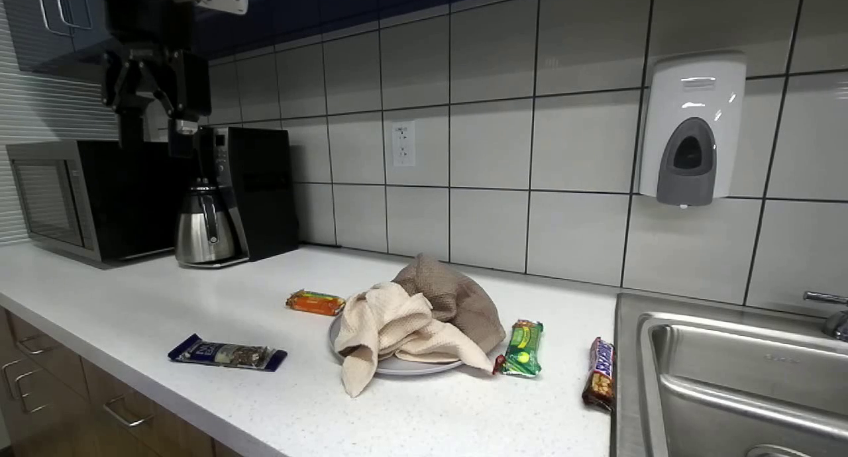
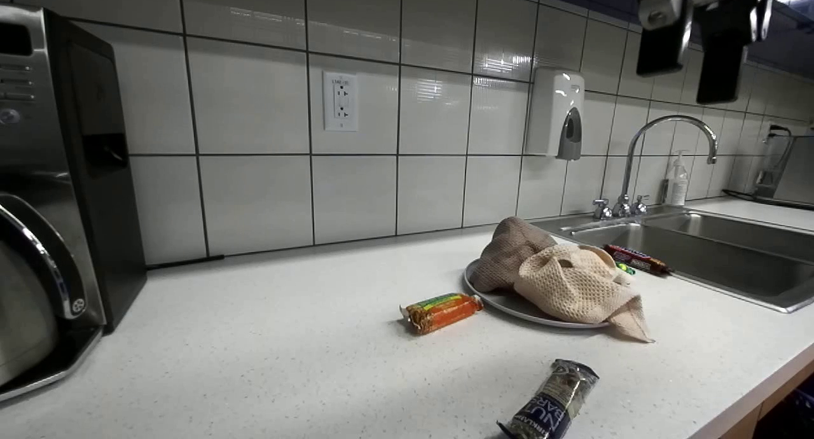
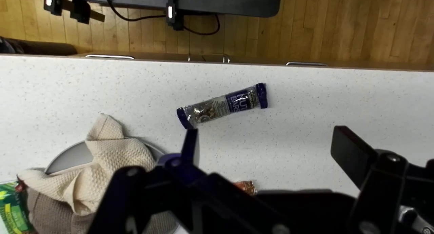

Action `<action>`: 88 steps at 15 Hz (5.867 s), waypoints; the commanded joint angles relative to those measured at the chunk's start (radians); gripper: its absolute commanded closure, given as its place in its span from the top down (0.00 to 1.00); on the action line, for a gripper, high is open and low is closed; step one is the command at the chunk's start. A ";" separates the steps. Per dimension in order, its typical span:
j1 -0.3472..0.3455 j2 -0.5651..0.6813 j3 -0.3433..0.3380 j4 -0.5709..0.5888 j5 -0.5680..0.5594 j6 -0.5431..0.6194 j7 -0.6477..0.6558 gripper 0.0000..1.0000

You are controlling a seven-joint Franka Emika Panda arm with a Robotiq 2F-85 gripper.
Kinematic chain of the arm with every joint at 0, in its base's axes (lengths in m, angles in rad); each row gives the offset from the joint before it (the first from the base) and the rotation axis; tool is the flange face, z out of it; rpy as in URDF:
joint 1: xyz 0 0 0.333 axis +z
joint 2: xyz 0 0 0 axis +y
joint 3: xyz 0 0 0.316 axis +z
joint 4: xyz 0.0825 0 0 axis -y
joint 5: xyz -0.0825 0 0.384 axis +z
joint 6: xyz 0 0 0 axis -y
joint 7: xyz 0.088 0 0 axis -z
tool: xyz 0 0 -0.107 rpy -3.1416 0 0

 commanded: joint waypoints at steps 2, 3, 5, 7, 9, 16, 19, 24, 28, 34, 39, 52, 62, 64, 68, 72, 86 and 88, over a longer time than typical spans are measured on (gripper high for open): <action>-0.022 -0.037 0.037 -0.045 -0.038 0.086 0.035 1.00; -0.024 -0.039 0.036 -0.056 -0.036 0.107 0.045 1.00; -0.034 -0.040 0.036 -0.075 -0.037 0.144 0.071 1.00; -0.048 -0.041 0.036 -0.095 -0.041 0.182 0.099 1.00; -0.064 -0.039 0.035 -0.116 -0.050 0.220 0.122 1.00; -0.125 -0.027 0.034 -0.172 -0.129 0.322 0.177 1.00; -0.148 -0.021 0.034 -0.191 -0.165 0.352 0.194 1.00; -0.181 -0.001 0.024 -0.218 -0.212 0.399 0.209 1.00; -0.207 0.026 0.010 -0.236 -0.240 0.456 0.196 1.00; -0.231 0.085 -0.010 -0.264 -0.289 0.582 0.167 1.00; -0.250 0.175 -0.025 -0.261 -0.323 0.692 0.157 1.00; -0.324 0.472 -0.044 -0.176 -0.436 0.886 0.187 1.00; -0.277 0.661 -0.088 -0.045 -0.518 0.878 0.229 1.00; -0.257 0.690 -0.099 -0.024 -0.504 0.876 0.224 1.00; -0.218 0.740 -0.120 0.009 -0.481 0.872 0.221 1.00; -0.191 0.773 -0.141 0.028 -0.453 0.867 0.221 1.00; -0.181 0.679 -0.163 -0.021 -0.357 0.846 0.203 0.00; -0.182 0.632 -0.158 -0.043 -0.344 0.835 0.204 0.02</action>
